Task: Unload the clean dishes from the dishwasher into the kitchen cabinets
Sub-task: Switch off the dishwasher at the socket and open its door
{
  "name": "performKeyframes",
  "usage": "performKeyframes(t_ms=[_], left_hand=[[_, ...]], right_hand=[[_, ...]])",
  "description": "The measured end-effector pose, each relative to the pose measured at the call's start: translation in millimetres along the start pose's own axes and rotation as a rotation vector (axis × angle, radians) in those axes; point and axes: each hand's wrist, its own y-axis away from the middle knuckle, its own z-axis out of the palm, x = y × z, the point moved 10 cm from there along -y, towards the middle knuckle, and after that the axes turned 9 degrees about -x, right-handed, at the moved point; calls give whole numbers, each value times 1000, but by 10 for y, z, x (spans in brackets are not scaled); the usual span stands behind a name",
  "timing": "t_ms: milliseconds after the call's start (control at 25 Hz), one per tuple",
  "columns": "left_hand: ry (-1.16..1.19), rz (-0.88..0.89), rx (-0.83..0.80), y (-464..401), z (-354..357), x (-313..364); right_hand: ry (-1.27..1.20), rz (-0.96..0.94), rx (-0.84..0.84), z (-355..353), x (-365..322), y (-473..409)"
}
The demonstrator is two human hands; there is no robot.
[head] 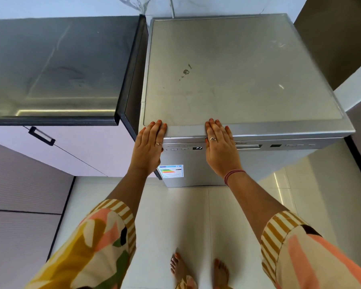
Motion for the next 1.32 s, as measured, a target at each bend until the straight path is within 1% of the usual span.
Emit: performKeyframes(t_ms=[120,200,440,560,640,760,920,1040,1160,1320], left_hand=[[21,7,19,16,79,10],[25,25,21,13,95,20],[-16,20,-6,15,66,16],[9,-1,-68,-11,31,2],[42,29,-158,7,23,13],[87,70,-282,39,-20,-9],[131,87,-338,2,-209,-85],[155,10,-272,-168,-550,-322],[166,-75,-135,-433,-1069,-600],[146,-132,20,-881,-1781,-926]], right_hand=[[38,-12,23,8,-12,6],[36,-11,7,21,-9,8],[18,-8,-86,47,-11,-9],[-65,-1,-161,12,2,-26],[-90,-18,-221,-21,4,-27],[-71,-37,-255,-108,16,-3],[-40,-26,-286,-272,53,-56],[-19,-11,-228,-635,24,-303],[-20,-28,-128,-1114,-107,-669],[-60,-42,3,-1757,-249,-1273]])
